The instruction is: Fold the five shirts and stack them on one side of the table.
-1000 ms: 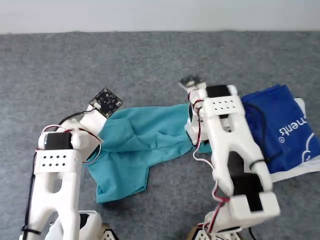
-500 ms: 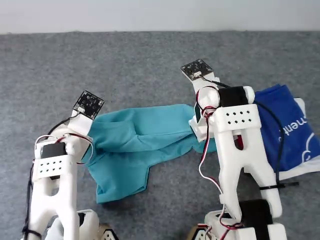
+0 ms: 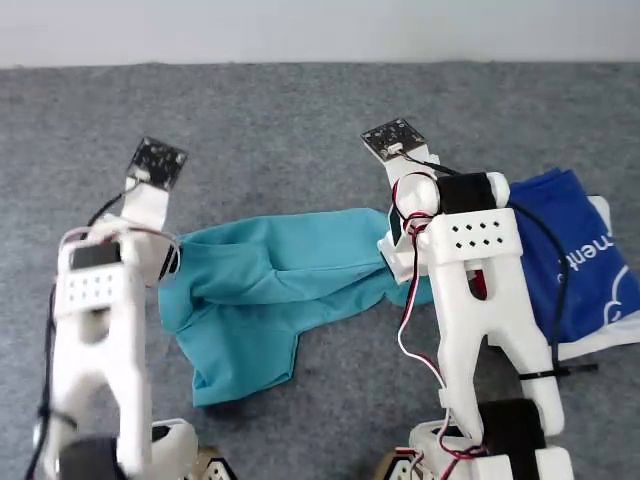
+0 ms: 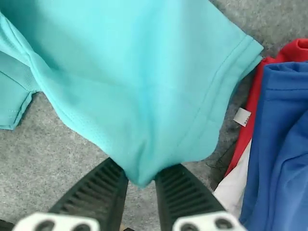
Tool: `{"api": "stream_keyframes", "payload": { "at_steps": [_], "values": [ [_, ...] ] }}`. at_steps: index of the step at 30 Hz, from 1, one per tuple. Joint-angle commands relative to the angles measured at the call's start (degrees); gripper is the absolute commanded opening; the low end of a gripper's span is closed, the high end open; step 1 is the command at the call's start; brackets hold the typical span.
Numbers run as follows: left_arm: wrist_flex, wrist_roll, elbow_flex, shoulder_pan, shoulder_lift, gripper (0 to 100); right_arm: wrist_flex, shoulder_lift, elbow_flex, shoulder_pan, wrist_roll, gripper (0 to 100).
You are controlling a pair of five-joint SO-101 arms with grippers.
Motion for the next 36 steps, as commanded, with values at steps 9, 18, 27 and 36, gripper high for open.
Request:
{"api": "stream_keyframes", "payload": {
  "at_steps": [9,18,27,36],
  "values": [
    [20.92,1.23,-27.38,0.09,26.2,16,0.04,-2.51,-2.11,0.66,0.53,0.9],
    [20.92,0.97,-30.81,1.05,32.88,14,-0.13,-2.51,-2.02,0.66,0.35,0.9],
    [18.46,0.88,-30.9,2.46,36.22,10,-0.04,-2.51,-2.02,0.66,0.35,0.9],
    [23.91,0.88,-30.9,3.43,27.96,3,-1.27,-2.51,1.32,0.66,0.26,0.9]
  ]
}}
